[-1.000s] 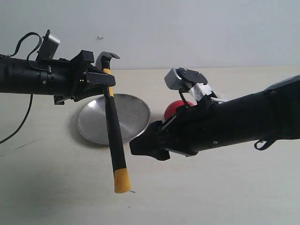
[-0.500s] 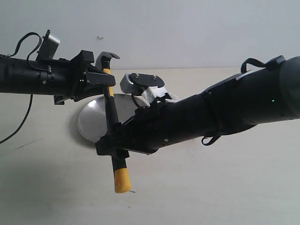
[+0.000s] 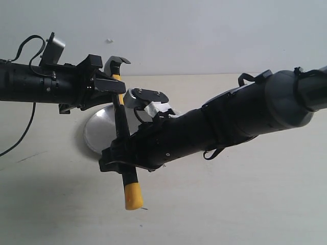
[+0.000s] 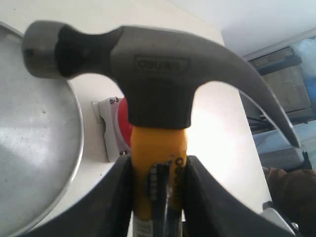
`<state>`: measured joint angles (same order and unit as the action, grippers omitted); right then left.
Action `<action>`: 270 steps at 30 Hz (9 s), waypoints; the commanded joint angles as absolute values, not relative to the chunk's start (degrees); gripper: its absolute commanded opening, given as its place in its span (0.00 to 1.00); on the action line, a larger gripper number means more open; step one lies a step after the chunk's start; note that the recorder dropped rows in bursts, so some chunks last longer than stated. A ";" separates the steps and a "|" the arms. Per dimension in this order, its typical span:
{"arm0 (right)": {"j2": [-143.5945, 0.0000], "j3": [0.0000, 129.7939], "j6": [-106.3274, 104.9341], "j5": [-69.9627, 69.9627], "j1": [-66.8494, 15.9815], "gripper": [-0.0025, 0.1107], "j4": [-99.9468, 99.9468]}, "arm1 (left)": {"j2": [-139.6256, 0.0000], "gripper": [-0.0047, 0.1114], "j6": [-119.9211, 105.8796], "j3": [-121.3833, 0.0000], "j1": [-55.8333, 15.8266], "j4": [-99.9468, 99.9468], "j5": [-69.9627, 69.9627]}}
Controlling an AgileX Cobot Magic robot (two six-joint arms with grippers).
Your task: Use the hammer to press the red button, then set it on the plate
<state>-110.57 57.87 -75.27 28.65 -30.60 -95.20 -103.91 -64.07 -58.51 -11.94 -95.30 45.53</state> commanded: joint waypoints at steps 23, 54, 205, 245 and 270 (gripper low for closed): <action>-110.49 60.40 -78.09 29.08 -30.69 0.02 -96.51 | -103.32 0.52 -64.32 -58.65 -11.99 -93.09 48.71; -107.96 60.40 -77.94 17.75 -30.69 0.02 -98.00 | -101.02 0.62 -63.99 -58.76 -10.15 -80.26 51.30; -76.38 47.82 -2.79 29.18 -18.30 0.02 -11.59 | -8.27 0.04 -67.16 -1.58 16.01 -99.95 9.93; -81.76 49.60 -56.17 12.87 -32.26 0.02 -63.51 | -8.27 0.04 -67.27 -1.58 16.01 -99.95 9.93; -98.16 60.42 115.04 1.05 -32.36 0.02 86.02 | -8.27 0.04 -67.27 -1.58 16.01 -99.95 9.93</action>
<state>-97.03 59.55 111.02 3.58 -32.28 83.13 -8.59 -67.05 -1.82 15.90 -99.53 9.99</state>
